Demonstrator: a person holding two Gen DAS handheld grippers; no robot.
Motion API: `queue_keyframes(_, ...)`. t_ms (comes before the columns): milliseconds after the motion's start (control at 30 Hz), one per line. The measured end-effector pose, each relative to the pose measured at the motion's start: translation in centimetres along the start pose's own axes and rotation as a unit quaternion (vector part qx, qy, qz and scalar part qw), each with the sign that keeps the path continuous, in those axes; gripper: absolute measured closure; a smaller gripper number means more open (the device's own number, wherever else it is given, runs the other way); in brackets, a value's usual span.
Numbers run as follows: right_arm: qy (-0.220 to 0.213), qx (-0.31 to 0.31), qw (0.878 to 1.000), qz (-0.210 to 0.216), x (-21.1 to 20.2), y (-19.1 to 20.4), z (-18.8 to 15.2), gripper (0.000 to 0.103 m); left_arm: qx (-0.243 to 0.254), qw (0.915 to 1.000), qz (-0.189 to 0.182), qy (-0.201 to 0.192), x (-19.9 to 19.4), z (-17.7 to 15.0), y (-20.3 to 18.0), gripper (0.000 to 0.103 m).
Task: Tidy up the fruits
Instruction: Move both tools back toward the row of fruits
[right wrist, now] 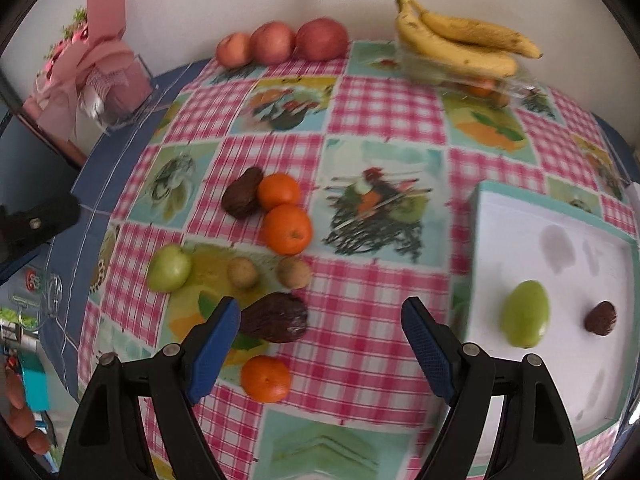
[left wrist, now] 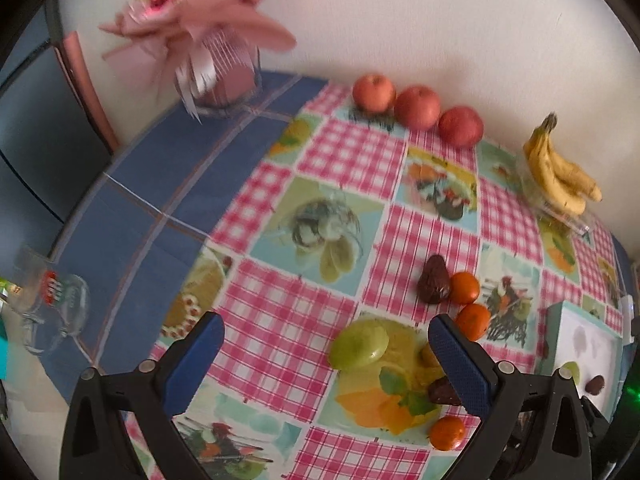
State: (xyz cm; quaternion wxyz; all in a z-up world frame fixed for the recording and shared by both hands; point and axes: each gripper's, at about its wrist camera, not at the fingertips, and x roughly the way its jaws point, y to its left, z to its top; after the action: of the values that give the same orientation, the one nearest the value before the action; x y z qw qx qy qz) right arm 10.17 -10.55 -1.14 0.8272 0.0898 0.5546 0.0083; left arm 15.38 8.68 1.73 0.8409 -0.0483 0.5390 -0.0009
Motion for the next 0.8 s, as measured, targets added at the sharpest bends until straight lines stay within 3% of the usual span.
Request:
queue_keyframes(267,0.038,-0.012,0.999,0.007,3.0,1.5,-0.6,0.02,-0.003,0.9982,-0.022,0.055,4.0,-0.6,-0.6,0.0)
queue_keyframes(500,0.056,-0.031,0.998,0.009,4.4,2.9,-1.0,0.02,0.002,0.9966,-0.029,0.077,5.7,-0.7,-1.4,0.0)
queue_keyframes(667,0.065,-0.044,0.997,0.002,5.4,3.5,-1.3,0.02,-0.024,0.9945,-0.038,0.095,6.7,-1.0,-0.9,0.001)
queue_keyframes(800,0.065,-0.058,0.996,-0.014,5.8,3.7,-1.4,0.02,-0.023,0.9937,-0.044,0.1,7.0,-1.1,-1.1,0.017)
